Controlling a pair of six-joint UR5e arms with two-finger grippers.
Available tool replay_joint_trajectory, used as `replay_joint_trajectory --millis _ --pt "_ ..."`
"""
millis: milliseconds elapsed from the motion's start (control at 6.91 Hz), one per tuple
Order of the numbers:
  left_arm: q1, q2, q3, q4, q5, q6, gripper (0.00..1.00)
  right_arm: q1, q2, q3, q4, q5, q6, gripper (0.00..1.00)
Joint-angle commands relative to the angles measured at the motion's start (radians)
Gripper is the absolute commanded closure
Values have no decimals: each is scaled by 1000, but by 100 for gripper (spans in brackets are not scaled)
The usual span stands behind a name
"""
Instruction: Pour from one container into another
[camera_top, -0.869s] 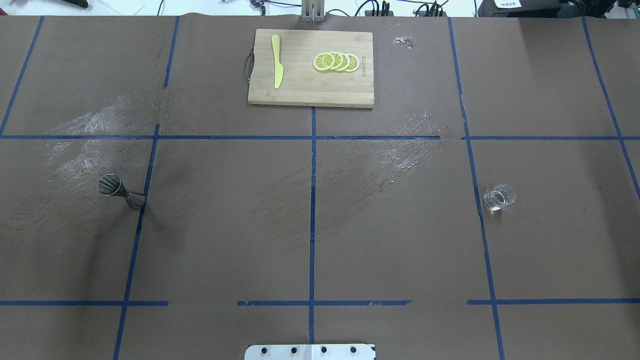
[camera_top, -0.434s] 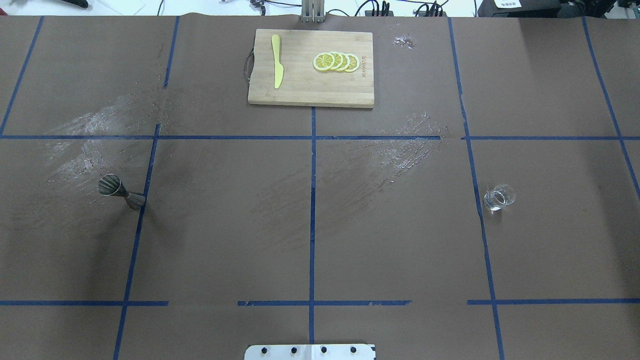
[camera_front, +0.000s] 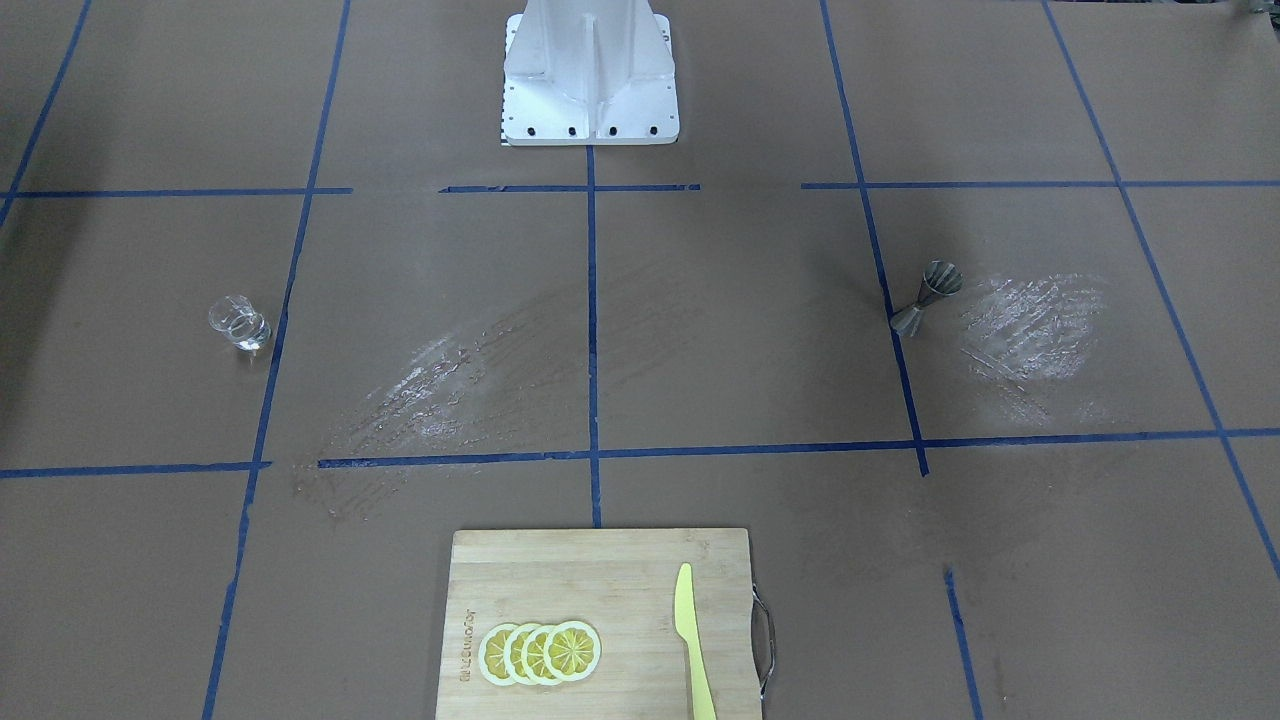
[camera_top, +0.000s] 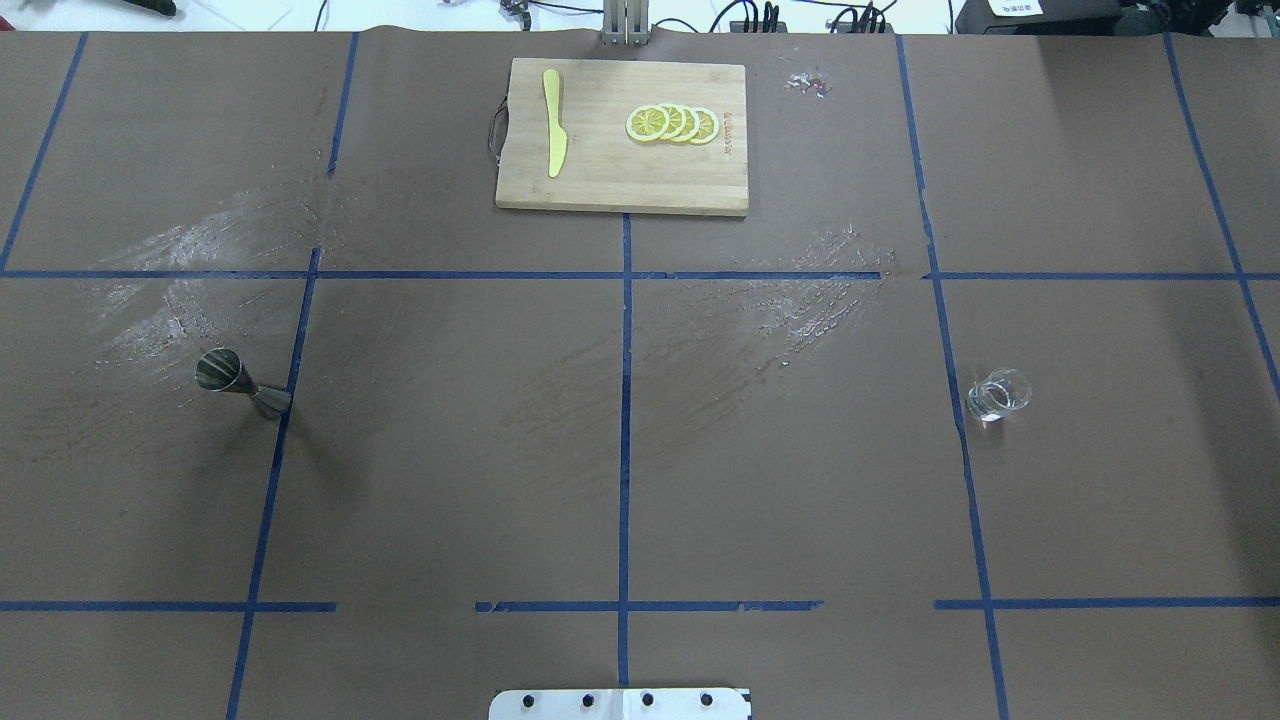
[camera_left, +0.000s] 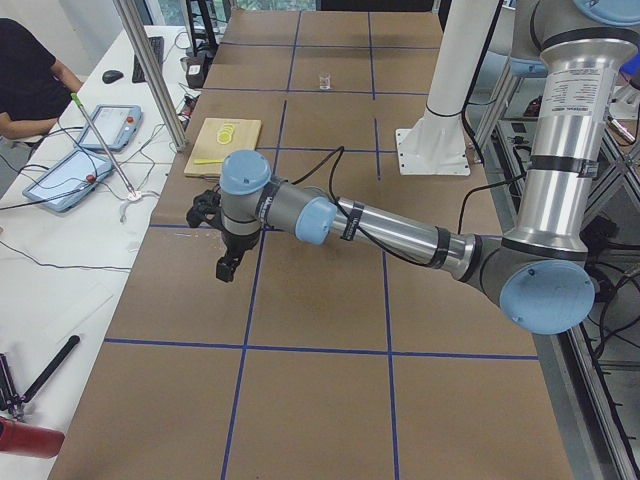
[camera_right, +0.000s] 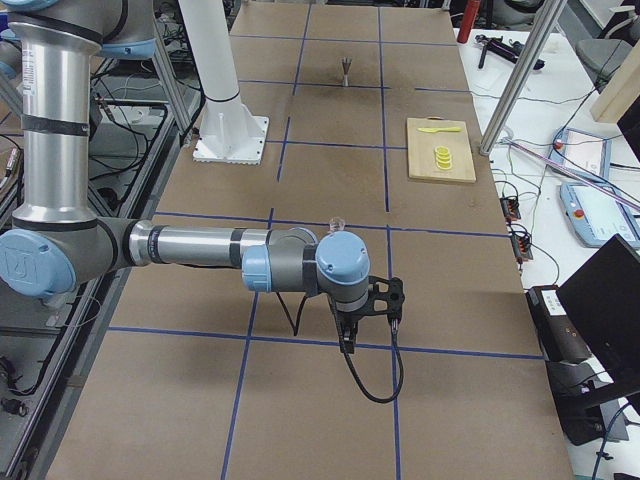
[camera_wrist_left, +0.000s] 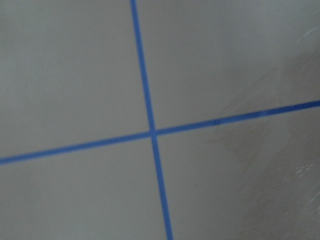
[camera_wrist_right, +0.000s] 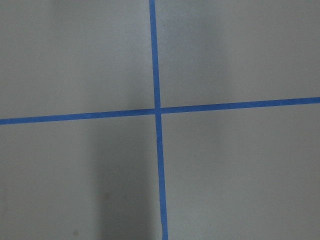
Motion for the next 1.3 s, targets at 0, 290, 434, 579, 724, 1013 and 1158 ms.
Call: replay_joint_trajectory --millis 0,290,434,579,724,1013,1158 --pt "49 -23 -87 -11 8 -3 0 0 13 31 27 22 9 0" --pt "113 -50 -116 27 -30 -105 0 0 -8 48 48 80 3 0" --pt "229 -46 -186 28 49 -274 0 0 -8 50 60 120 9 0" --pt "367 -28 -276 28 200 -472 0 -5 -7 44 50 124 11 0" --pt "502 30 -377 28 314 -660 0 -3 -7 48 48 124 11 0" --pt "859 194 -562 20 602 -1129 0 -41 5 50 53 99 131 0" --pt "1031 236 -582 18 746 -1347 0 -73 10 94 54 99 217 0"
